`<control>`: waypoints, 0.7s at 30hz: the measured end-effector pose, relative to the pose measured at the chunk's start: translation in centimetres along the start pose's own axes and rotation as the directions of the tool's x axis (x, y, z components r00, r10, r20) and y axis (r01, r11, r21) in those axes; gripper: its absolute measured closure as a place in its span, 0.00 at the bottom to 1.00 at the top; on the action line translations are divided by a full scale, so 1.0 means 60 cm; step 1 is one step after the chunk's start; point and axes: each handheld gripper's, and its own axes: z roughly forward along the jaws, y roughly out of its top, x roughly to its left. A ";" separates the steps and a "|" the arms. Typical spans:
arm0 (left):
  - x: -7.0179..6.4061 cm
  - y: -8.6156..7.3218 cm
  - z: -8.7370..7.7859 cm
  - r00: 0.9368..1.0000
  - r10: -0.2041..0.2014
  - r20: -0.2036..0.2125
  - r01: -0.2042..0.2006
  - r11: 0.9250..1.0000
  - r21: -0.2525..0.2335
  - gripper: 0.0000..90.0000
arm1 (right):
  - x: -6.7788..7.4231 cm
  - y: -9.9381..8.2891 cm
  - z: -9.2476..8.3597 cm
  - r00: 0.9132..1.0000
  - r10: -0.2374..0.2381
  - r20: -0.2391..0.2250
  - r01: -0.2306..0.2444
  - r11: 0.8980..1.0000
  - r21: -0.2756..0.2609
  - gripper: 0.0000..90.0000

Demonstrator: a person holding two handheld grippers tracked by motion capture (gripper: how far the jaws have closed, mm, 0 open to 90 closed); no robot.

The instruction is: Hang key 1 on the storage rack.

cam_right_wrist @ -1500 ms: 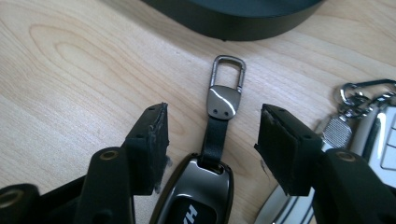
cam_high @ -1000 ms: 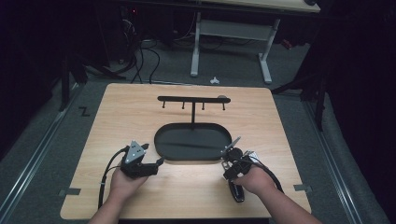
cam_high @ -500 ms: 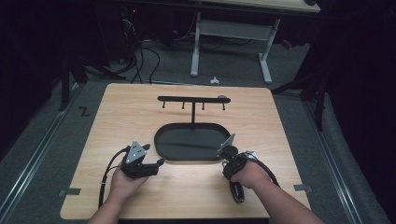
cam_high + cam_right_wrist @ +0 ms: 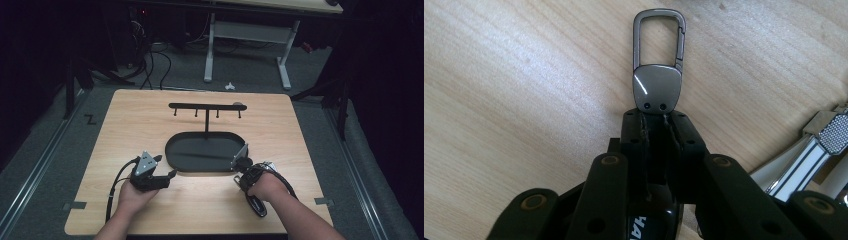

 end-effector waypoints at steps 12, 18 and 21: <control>0.000 0.000 0.003 1.000 0.012 0.005 -0.012 1.000 0.007 0.30 | 0.002 -0.015 -0.006 0.999 -0.024 -0.030 0.023 0.999 -0.042 0.89; -0.001 0.000 0.001 1.000 0.012 0.002 -0.012 1.000 0.002 0.30 | -0.003 -0.029 -0.026 0.999 -0.021 -0.030 0.018 0.996 -0.089 0.89; -0.001 0.000 0.001 1.000 0.011 0.001 -0.011 1.000 -0.001 0.30 | -0.005 -0.037 -0.043 0.999 -0.004 -0.035 0.000 0.993 -0.121 0.89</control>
